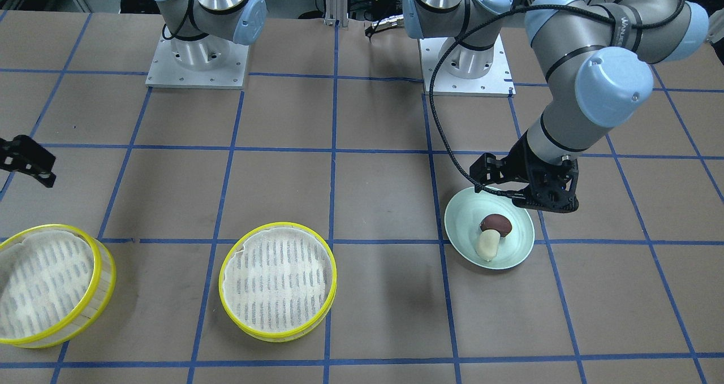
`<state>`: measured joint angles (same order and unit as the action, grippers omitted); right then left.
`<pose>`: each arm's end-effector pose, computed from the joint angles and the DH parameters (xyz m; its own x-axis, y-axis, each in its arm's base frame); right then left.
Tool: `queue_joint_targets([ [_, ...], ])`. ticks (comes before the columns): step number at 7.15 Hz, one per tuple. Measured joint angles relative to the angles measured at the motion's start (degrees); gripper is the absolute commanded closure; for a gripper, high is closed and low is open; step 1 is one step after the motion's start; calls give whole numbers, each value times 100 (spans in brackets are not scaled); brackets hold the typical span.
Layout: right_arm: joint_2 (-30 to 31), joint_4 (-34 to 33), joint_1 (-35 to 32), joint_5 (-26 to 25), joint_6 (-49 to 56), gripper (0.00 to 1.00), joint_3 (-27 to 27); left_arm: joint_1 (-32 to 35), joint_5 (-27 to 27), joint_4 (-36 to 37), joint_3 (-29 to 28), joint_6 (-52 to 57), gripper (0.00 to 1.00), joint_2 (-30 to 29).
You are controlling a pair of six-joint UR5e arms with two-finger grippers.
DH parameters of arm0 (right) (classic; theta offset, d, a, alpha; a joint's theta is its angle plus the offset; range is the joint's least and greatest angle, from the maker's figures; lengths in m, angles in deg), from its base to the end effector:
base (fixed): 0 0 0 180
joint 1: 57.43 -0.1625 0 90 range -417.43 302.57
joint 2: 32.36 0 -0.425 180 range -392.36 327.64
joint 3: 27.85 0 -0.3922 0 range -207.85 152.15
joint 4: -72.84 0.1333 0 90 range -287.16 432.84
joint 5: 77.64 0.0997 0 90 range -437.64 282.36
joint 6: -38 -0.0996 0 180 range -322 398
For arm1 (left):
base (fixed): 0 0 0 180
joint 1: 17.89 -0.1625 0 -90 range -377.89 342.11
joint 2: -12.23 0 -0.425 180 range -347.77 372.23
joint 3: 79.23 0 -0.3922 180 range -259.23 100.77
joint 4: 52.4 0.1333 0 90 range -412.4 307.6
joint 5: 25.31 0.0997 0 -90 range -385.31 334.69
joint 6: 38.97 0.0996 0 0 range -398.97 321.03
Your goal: Stack buns with steamer
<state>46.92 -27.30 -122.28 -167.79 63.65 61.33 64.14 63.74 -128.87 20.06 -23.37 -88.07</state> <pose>-0.1199 -0.5685 0.4135 -1.0000 -0.0087 0.0042 -0.0087 1.0000 -0.0026 -0.0596 -0.5477 0.3396 -0.9906 0.1296 0.0443 0.1334 0.9863 0.0972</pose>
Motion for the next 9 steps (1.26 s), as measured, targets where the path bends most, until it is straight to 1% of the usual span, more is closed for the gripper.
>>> queue_joint_targets([
  [2, -852, -927, 640, 8, 917, 0, -10, -79, 6, 360, 40, 390, 2, -565],
  [4, -1516, -1587, 868, 65, 1564, 5, -110, -89, 11, 584, 45, 604, 4, -1097],
  [5, -1762, -1765, 920, 133, 1828, 18, -169, -91, 9, 641, 48, 635, 4, -1309],
  [6, -1923, -1884, 972, 179, 1944, 19, -199, -91, 10, 677, 50, 648, 4, -1486],
  [7, -2074, -2009, 1003, 200, 1983, 28, -229, -91, 29, 714, 48, 652, 12, -1617],
  [8, -2222, -2108, 1018, 217, 1990, 41, -263, -91, 76, 800, 47, 659, 50, -1723],
  [9, -2309, -2152, 1023, 247, 1990, 54, -281, -91, 114, 927, 44, 748, 97, -1804],
])
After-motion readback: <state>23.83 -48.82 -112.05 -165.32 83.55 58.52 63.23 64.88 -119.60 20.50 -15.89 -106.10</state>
